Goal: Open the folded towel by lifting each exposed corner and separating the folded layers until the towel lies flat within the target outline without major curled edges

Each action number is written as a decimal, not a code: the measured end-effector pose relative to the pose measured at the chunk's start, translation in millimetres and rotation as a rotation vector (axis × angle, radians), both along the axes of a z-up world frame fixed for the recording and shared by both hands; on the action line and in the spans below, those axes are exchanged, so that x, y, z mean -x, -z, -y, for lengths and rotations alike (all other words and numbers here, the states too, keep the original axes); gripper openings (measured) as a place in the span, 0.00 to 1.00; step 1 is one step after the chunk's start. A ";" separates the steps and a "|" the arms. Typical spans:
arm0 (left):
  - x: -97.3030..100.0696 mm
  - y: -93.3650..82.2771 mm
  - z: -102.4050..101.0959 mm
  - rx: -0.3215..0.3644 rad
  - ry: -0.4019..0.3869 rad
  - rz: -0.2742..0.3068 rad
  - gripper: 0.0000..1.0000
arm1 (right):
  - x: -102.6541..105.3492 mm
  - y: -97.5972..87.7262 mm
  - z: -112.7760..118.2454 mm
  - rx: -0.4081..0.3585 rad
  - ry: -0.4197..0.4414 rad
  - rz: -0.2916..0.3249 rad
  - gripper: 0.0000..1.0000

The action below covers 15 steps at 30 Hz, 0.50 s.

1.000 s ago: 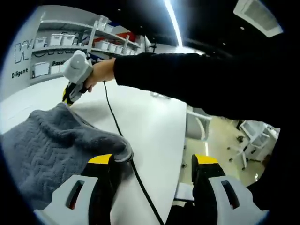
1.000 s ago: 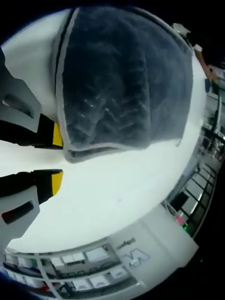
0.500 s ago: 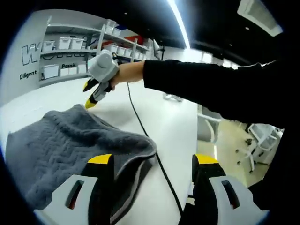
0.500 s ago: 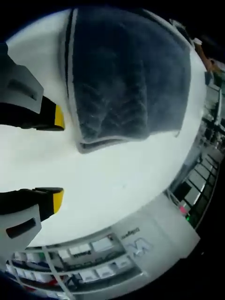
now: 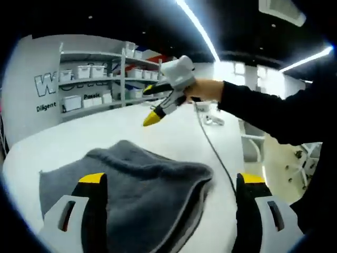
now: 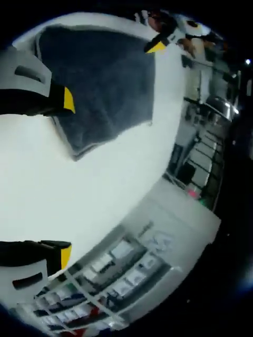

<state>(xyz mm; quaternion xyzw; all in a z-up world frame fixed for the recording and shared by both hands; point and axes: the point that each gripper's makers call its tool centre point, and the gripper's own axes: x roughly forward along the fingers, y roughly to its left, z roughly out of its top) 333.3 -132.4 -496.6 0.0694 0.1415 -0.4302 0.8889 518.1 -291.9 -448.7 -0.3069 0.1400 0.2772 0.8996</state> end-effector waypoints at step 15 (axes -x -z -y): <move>-44.1 -85.8 -111.6 0.102 -0.220 0.168 1.00 | 44.1 -67.1 -23.9 -0.323 0.103 0.088 1.00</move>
